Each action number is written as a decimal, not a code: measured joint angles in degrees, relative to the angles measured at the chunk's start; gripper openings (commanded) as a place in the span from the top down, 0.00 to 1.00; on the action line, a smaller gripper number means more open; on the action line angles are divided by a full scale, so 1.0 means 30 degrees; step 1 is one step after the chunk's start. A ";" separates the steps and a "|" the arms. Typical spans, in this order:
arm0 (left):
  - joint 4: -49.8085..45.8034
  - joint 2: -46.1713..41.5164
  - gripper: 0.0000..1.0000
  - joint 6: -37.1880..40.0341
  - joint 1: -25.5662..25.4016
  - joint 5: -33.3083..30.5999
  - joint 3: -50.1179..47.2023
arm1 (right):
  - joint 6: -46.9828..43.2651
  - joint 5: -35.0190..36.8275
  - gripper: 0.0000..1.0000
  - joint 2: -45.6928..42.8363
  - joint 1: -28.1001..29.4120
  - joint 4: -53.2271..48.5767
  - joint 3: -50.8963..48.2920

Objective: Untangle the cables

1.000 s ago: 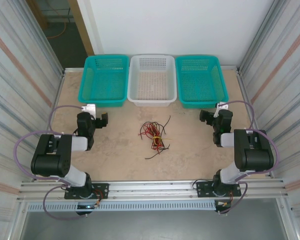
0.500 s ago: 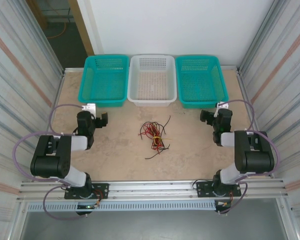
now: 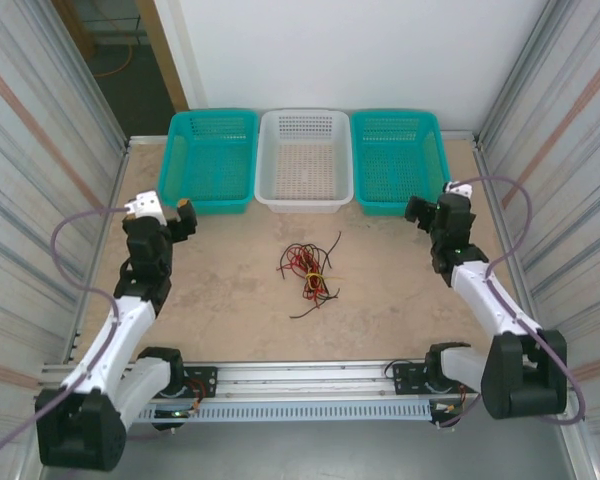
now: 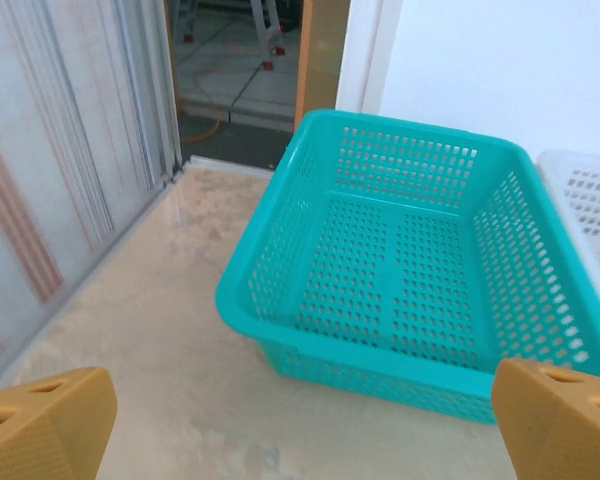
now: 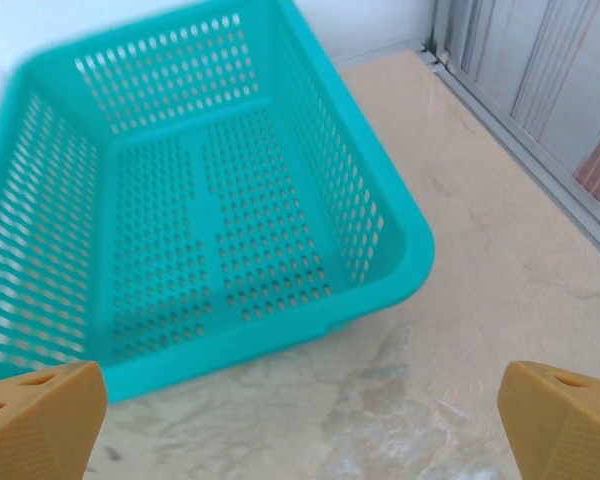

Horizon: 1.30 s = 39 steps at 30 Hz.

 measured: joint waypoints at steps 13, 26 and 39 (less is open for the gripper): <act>-0.9770 -0.2310 0.08 -0.5428 -0.7060 0.1617 0.2361 | 0.6696 0.1698 0.01 0.2725 1.3398 -0.9595 0.4014; -1.0688 0.0925 0.13 -0.8233 -0.8204 0.3184 0.3483 | 0.6186 -0.2535 0.17 0.8116 1.6786 -0.9071 0.5668; -1.0841 0.3359 0.13 -1.0644 -0.8204 0.5705 0.4524 | 0.3628 -0.2193 0.63 1.1606 1.6320 -0.9974 0.7504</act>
